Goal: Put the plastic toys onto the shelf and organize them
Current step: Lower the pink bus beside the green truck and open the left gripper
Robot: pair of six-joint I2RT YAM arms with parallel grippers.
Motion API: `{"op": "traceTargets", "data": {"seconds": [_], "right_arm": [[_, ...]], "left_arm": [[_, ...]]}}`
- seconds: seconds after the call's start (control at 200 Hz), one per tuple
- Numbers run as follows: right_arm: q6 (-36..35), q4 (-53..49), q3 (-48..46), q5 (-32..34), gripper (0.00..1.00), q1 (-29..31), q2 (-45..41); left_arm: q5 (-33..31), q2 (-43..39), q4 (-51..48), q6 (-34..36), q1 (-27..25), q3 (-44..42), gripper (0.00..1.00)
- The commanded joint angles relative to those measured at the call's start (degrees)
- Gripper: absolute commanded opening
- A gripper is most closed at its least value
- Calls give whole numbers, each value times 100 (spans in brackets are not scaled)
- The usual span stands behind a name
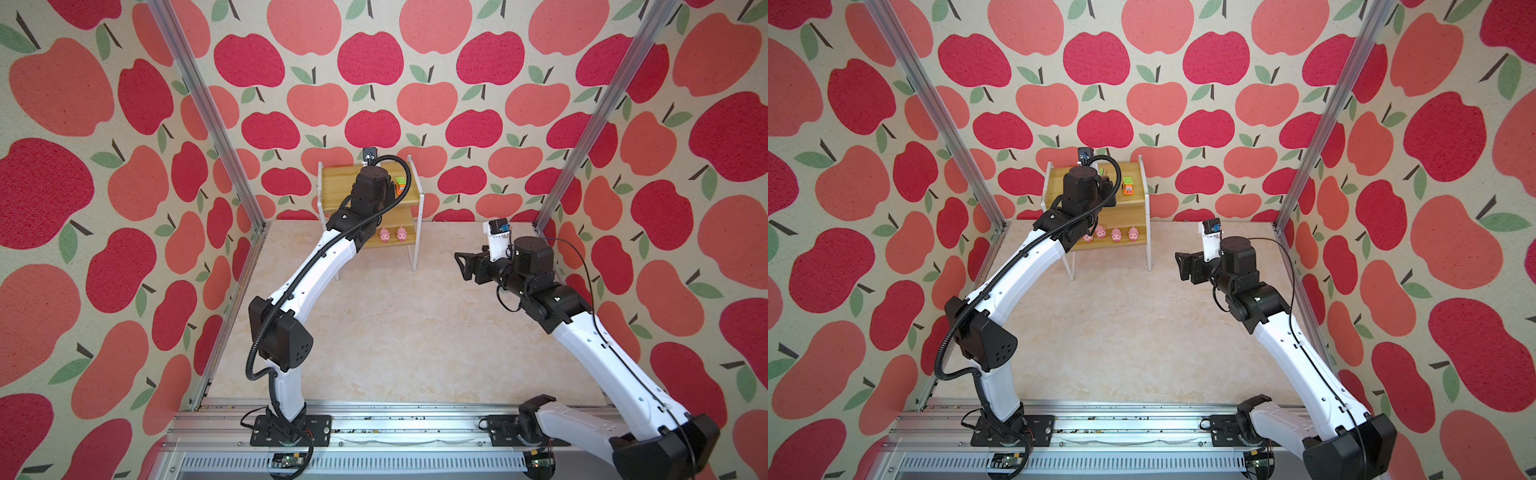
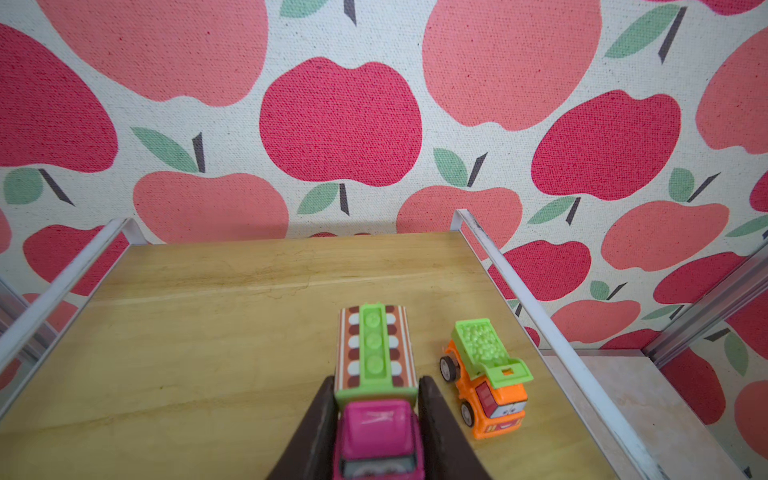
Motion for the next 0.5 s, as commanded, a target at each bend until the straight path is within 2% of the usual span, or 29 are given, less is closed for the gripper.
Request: {"op": "traceTargets", "data": {"seconds": [0.0,0.495], "right_arm": [[-145,-70,54,47,90,0,-124],[-134,-52,-14,-197,90,-150,-159]], "left_arm": [[-96,183,-490,-136,36,370,32],[104,707,-1392,-420,151,1188,32]]}}
